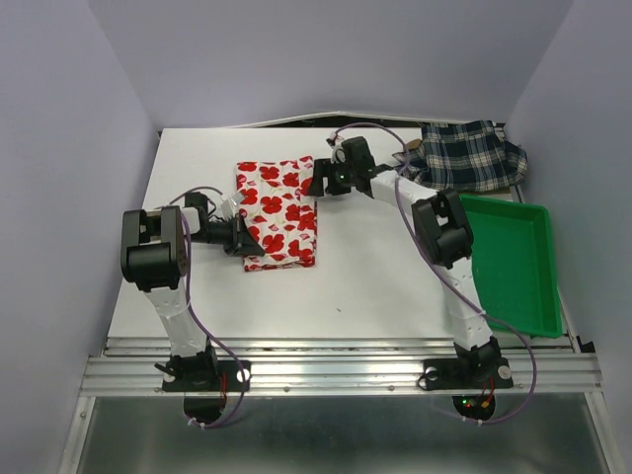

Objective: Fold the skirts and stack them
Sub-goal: Fold the skirt

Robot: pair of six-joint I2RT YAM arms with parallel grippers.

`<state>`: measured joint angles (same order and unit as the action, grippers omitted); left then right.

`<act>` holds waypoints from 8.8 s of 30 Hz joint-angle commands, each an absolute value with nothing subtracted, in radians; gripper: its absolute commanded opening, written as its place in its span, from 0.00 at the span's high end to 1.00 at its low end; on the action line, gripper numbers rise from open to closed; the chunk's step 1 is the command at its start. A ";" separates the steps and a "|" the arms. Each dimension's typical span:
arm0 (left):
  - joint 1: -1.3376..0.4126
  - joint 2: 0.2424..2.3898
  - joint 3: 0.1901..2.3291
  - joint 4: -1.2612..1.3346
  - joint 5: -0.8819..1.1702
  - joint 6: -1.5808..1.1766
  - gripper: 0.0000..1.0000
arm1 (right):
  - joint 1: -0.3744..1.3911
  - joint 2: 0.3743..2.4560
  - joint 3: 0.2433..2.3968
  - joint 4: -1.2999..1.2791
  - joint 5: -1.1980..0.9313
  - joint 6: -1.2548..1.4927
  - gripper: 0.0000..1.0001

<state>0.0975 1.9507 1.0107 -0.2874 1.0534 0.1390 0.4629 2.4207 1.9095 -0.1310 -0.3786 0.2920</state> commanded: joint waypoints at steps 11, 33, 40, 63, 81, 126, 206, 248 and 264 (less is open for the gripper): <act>0.087 1.934 0.996 -0.247 0.937 0.112 1.00 | 0.517 2.155 1.626 0.053 -0.865 0.687 0.35; 0.100 1.793 1.143 -0.312 0.946 0.193 0.96 | 0.594 2.379 1.348 0.190 -0.910 0.695 0.49; 0.103 1.900 1.190 -0.103 0.963 0.012 0.96 | 0.594 2.375 1.390 0.078 -0.885 0.626 0.49; 0.008 1.558 1.202 -0.314 0.594 0.504 0.53 | 0.594 2.335 1.413 0.106 -0.956 0.707 0.46; -0.520 1.147 0.696 -0.104 0.192 0.762 0.52 | 0.554 2.146 1.414 0.106 -0.858 0.807 0.41; -0.522 1.181 0.669 -0.009 0.196 0.699 0.40 | 0.534 2.126 1.169 -0.012 -0.575 0.831 0.50; -0.641 1.200 0.649 -0.198 0.086 0.698 1.00 | 0.466 2.316 1.897 -0.012 -0.937 0.796 0.39; -0.649 1.088 0.790 -0.548 0.273 0.810 1.00 | 0.548 2.457 1.986 0.003 -0.833 0.402 0.34; -0.650 1.080 0.825 -0.598 0.318 0.815 0.99 | 0.525 2.600 2.095 -0.118 -0.732 0.097 0.40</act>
